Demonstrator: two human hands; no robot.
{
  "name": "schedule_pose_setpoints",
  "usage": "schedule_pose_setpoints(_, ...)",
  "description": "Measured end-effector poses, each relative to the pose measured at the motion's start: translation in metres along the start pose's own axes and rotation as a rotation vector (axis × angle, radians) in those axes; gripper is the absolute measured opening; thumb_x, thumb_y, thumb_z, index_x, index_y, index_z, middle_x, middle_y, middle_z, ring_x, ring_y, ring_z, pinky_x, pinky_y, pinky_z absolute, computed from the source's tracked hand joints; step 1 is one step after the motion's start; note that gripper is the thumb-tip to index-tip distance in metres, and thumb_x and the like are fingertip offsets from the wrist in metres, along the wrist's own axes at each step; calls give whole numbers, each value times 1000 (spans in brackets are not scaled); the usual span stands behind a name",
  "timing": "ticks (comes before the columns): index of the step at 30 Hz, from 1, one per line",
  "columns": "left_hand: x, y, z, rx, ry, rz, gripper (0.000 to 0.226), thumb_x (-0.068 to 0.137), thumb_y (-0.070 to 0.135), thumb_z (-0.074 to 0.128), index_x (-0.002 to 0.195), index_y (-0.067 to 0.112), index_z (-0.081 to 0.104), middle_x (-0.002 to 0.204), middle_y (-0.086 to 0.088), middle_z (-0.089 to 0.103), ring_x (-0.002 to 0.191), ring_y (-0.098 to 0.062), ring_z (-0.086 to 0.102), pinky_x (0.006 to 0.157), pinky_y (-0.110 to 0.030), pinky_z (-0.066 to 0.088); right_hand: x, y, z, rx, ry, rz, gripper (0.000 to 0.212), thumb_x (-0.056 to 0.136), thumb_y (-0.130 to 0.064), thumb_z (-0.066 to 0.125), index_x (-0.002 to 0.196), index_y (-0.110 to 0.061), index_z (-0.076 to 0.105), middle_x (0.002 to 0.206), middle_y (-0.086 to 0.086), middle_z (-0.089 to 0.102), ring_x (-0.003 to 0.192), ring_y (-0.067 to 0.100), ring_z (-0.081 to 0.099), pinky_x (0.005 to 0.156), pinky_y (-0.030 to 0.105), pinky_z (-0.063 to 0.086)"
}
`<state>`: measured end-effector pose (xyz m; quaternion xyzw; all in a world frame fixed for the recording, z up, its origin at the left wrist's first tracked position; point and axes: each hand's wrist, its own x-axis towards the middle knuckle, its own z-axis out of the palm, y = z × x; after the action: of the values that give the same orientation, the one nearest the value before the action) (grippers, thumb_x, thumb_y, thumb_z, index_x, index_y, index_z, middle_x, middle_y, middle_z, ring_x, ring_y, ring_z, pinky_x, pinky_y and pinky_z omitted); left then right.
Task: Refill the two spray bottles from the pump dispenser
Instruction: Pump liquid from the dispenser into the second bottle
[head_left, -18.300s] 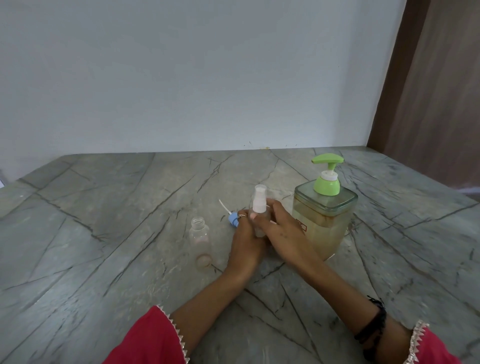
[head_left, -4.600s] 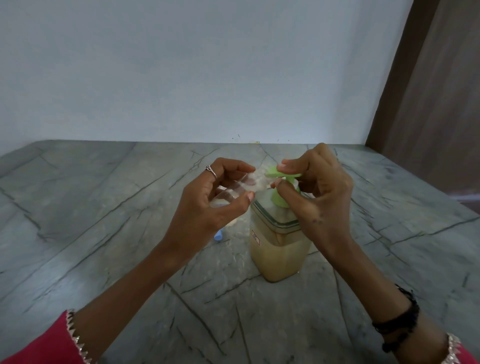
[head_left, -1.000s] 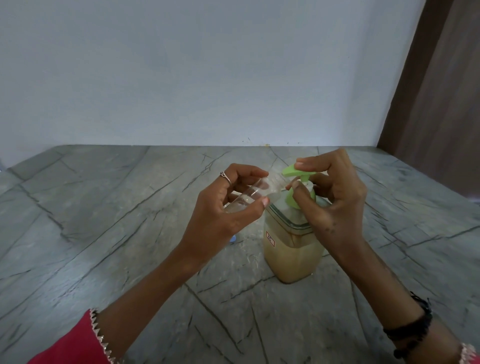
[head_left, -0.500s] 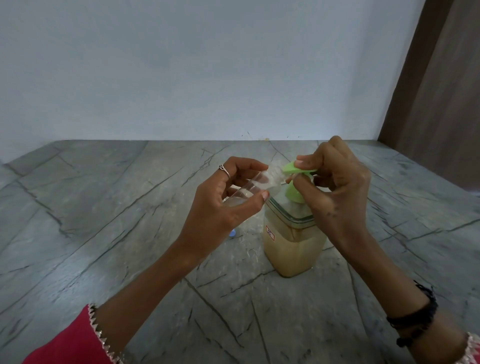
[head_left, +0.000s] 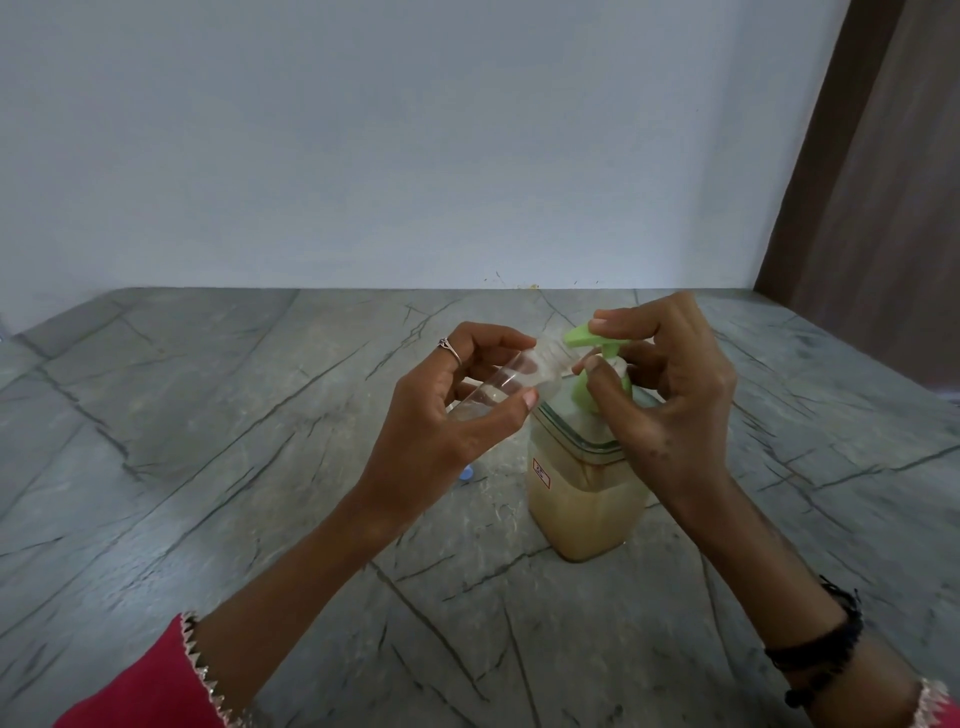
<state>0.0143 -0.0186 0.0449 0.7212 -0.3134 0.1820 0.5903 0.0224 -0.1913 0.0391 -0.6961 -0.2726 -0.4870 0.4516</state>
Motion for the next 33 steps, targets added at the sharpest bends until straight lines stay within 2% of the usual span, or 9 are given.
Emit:
schedule_pose_setpoints(3,0,1,0,-1,0,-5,29,72,32,63,101,29,58,95,17,67,87,-4,65,72,-19,52,2,-2,0,-22,1,8,19,77,-5,61,91,-18,56,88,3,55,79,3,59,60,11,48)
schedule_pose_setpoints(7,0,1,1,0,-2,-12,29,72,32,63,101,30,59,93,18,66,82,-2,63,72,-22,52,9,-6,-1,-19,-24,51,7,73,-10,58,75,-15,54,75,-9,50,71,15,61,49,28,46)
schedule_pose_setpoints(9,0,1,1,-7,-2,-17,30,72,32,63,102,28,59,94,17,67,83,-3,63,73,-21,52,10,-6,-1,-14,-23,56,7,73,-11,58,74,-15,52,75,-10,50,75,14,63,50,27,47)
schedule_pose_setpoints(14,-1,0,0,-8,-7,-13,31,72,32,63,103,27,59,94,19,66,87,-3,64,72,-17,51,3,-1,0,-12,-23,38,15,79,-10,59,90,-20,55,89,4,57,81,12,62,62,13,50)
schedule_pose_setpoints(19,-1,1,1,-13,4,-9,30,72,32,63,102,28,59,94,19,66,88,-3,64,71,-15,50,-1,-1,-4,206,-100,113,24,85,-9,50,109,-13,53,108,8,55,90,12,65,71,22,54)
schedule_pose_setpoints(22,-1,1,1,-16,9,-6,30,72,31,63,101,29,59,94,17,66,88,-4,64,71,-15,50,1,-6,-5,366,-79,260,29,91,-8,40,116,-7,55,115,5,59,98,-1,63,77,13,50)
schedule_pose_setpoints(26,0,3,0,-20,21,-2,29,73,30,64,101,29,60,95,12,67,86,-5,65,70,-16,51,9,-15,-8,407,-88,545,38,93,-43,36,94,-22,68,87,-7,74,84,6,69,72,11,49)
schedule_pose_setpoints(30,0,3,0,-10,23,-4,29,72,31,63,100,30,60,93,15,67,84,-3,64,70,-17,51,23,-28,-12,250,-330,873,49,76,-62,40,64,-27,72,66,-14,72,64,-7,65,70,19,47)
schedule_pose_setpoints(33,1,4,0,-2,27,-3,29,72,31,63,100,31,60,93,16,67,83,-2,64,71,-16,50,29,-31,-17,290,-486,1009,44,63,-61,47,59,-27,74,72,-10,73,64,-1,66,71,24,45)
